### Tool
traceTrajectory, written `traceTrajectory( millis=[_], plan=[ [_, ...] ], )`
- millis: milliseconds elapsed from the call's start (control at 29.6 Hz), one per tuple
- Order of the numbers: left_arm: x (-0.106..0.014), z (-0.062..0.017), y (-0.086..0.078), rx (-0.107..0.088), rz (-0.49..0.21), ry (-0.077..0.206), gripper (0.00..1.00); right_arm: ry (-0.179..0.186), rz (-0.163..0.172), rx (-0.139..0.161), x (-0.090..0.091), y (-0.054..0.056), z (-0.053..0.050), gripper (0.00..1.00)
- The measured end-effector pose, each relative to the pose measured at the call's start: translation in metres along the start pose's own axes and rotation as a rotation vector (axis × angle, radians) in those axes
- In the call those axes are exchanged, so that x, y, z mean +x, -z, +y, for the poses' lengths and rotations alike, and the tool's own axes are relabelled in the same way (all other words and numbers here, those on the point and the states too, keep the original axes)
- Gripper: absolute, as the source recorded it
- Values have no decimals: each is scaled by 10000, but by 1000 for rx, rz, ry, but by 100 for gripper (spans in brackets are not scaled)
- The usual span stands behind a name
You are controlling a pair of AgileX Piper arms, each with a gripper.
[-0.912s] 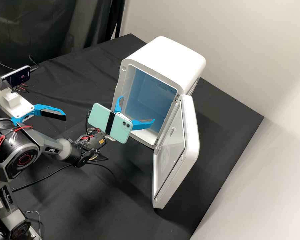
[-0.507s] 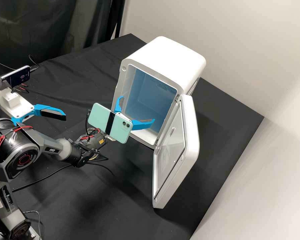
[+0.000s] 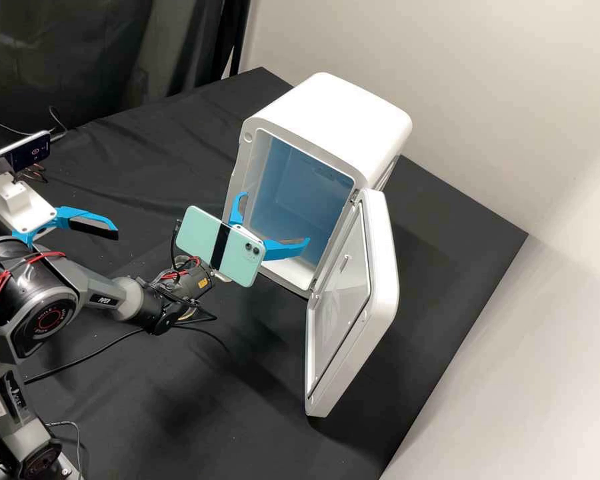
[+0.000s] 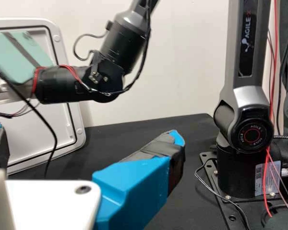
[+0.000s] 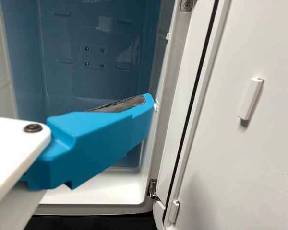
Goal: Place the flask in the incubator
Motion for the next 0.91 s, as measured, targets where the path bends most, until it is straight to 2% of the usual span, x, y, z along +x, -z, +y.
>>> traceTrajectory(
  millis=[68, 203, 270, 372, 575, 811, 912],
  plan=[
    [-58, -6, 22, -14, -1, 2, 100, 0, 0, 0, 0, 0, 0, 100],
    [-167, -29, 80, -25, 3, 6, 100, 0, 0, 0, 0, 0, 0, 100],
    [-219, -39, 105, -17, 1, 6, 100, 0, 0, 0, 0, 0, 0, 100],
    [-284, -51, 136, -24, -5, -8, 100, 0, 0, 0, 0, 0, 0, 100],
    [-441, -143, 178, -4, -27, -1, 100, 0, 0, 0, 0, 0, 0, 100],
    [-631, -309, 227, -3, -22, 74, 100, 0, 0, 0, 0, 0, 0, 100],
    [-686, -376, 250, -8, -15, 109, 100, 0, 0, 0, 0, 0, 0, 100]
  ],
)
